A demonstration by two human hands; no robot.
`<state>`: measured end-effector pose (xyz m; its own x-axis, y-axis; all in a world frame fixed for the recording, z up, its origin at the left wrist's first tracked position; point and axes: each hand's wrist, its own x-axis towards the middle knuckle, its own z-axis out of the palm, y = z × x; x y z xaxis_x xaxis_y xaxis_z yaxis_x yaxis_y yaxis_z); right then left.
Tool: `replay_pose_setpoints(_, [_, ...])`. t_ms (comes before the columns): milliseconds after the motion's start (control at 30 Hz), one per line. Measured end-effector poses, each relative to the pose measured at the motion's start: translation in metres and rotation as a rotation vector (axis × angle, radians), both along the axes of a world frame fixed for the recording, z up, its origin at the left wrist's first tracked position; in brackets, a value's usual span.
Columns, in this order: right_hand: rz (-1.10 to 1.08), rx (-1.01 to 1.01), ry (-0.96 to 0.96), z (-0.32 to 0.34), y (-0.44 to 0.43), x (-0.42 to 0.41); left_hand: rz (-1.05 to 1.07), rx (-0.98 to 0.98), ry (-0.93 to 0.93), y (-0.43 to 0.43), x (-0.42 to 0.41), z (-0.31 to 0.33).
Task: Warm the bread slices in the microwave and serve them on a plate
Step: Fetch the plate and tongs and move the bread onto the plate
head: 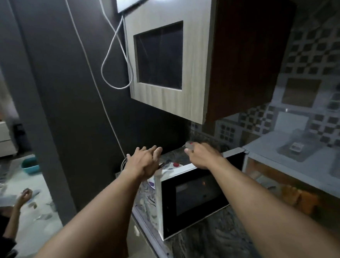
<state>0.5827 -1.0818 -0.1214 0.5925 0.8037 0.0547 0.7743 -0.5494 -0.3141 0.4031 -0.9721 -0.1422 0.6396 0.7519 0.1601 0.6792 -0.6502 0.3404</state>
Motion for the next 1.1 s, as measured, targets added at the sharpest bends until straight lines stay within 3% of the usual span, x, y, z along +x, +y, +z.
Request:
replay_pose_setpoints(433, [-0.269,-0.062,0.02,0.007,0.077,-0.077,-0.223,-0.052,0.099,0.121,-0.045,-0.011])
replay_pose_setpoints(667, [-0.37,-0.123,0.016,0.001,0.138,-0.064,-0.308,-0.067,0.113,0.181,-0.028,-0.025])
replay_pose_setpoints(1100, [-0.544,-0.048,0.052,-0.029,0.232,-0.033,-0.45,-0.148,0.167,0.306,0.041,-0.068])
